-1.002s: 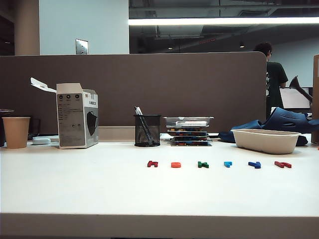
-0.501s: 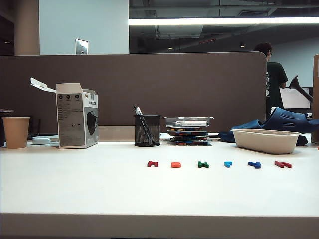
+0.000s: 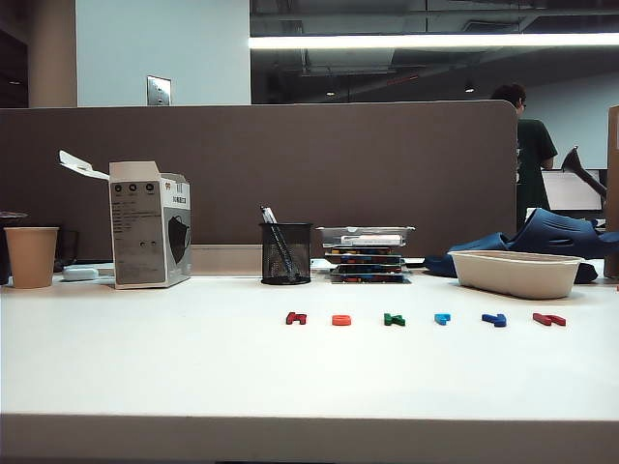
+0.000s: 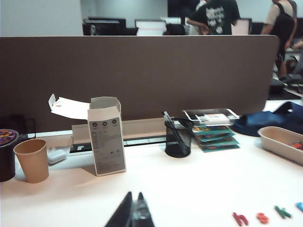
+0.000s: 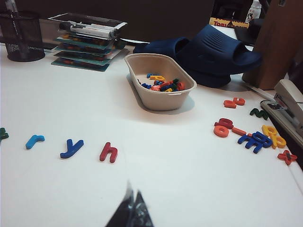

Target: Select the appropriate letters from the row of letter magnets placed on the table to arrange into the word "sky".

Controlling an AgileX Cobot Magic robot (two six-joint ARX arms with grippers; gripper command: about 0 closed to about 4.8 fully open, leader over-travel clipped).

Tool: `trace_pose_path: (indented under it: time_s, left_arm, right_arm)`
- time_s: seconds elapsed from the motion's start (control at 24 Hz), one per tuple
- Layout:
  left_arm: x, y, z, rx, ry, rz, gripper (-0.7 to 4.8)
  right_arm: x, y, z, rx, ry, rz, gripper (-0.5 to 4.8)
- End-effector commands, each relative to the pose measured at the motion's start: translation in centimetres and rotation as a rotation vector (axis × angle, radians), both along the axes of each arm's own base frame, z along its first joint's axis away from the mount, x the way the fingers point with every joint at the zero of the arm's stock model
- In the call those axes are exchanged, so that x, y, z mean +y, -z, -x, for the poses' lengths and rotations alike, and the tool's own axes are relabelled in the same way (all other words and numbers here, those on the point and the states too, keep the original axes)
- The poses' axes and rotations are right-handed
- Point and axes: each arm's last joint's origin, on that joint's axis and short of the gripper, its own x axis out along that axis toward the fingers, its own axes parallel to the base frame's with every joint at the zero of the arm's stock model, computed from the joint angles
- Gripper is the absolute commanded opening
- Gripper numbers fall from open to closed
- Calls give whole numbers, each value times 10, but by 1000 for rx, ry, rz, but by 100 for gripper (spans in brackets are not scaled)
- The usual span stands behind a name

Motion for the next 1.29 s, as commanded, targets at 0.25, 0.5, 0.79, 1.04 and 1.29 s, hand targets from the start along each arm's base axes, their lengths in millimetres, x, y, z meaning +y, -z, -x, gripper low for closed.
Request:
trace_pose_path:
  time_s: [0.25, 0.5, 0.79, 1.04, 1.29]
  left_arm:
    - [-2, -99, 24, 277, 158, 69, -5]
    - [-6, -142, 14, 428, 255, 208, -5]
    - [-35, -171, -31, 658, 317, 253, -5]
    - [-81, -166, -80, 830, 321, 281, -5]
    - [-112, -155, -96, 893, 338, 238, -5]
  right_arm:
    - [0, -3, 0, -26, 3, 2, 1]
    - [0, -3, 0, -25, 3, 2, 1]
    - [0, -3, 0, -25, 4, 2, 0]
    - [0, -3, 0, -25, 8, 2, 0]
    - [-1, -2, 0, -16, 30, 4, 0]
